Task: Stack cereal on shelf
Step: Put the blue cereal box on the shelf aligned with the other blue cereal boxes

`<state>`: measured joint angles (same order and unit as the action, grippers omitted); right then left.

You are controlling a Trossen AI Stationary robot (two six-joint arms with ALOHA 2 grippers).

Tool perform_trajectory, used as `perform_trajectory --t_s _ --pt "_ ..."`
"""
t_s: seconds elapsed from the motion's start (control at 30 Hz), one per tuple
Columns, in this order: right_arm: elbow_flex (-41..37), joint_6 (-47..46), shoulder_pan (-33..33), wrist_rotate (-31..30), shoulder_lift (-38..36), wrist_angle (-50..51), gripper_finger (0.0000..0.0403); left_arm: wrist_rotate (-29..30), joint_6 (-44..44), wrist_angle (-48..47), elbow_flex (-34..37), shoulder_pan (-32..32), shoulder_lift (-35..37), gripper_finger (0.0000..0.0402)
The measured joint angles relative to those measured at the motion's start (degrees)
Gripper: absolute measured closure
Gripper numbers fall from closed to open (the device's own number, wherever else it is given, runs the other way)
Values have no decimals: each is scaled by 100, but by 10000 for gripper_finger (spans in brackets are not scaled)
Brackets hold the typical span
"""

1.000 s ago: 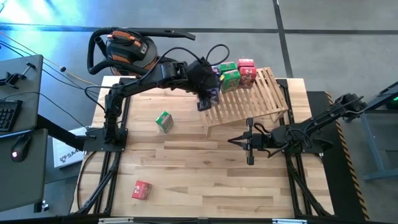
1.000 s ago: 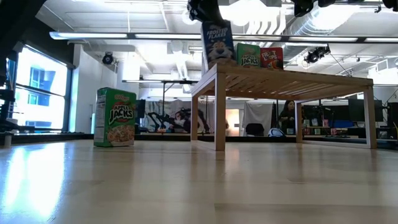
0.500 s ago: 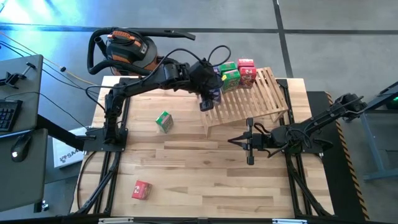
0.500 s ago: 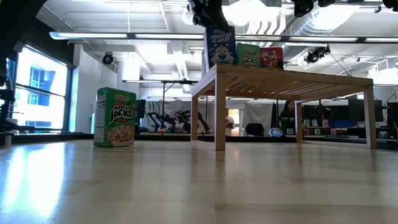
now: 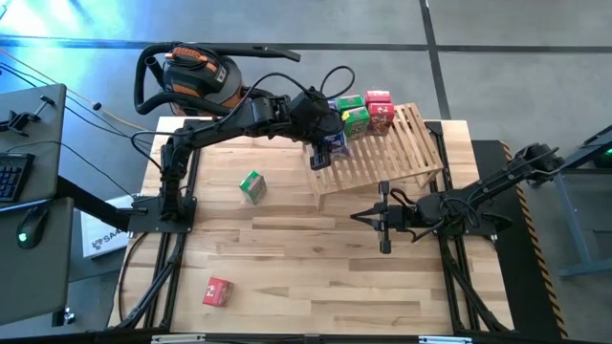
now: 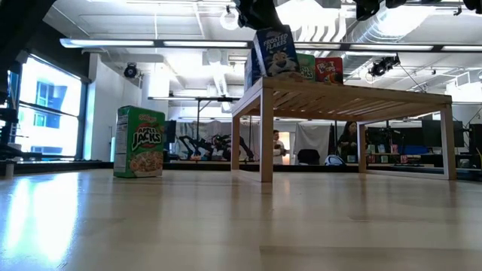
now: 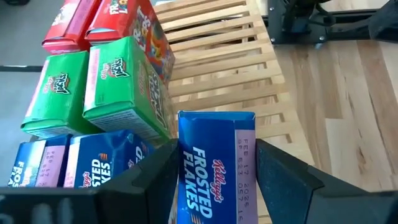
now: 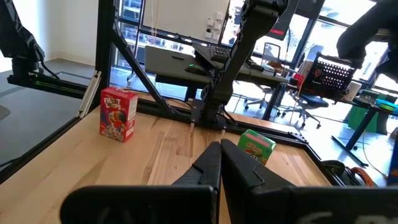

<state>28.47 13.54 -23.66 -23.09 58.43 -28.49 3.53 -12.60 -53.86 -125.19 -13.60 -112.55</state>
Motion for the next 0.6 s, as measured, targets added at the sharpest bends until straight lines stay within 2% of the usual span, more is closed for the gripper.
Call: perform_trajectory --t_s 0.3,0.6 --pt "0 0 0 79 0 0 403 140 192 -253 0 -149 -52 208" --pt "0 0 0 81 0 0 403 186 185 -245 0 -142 -52 169"
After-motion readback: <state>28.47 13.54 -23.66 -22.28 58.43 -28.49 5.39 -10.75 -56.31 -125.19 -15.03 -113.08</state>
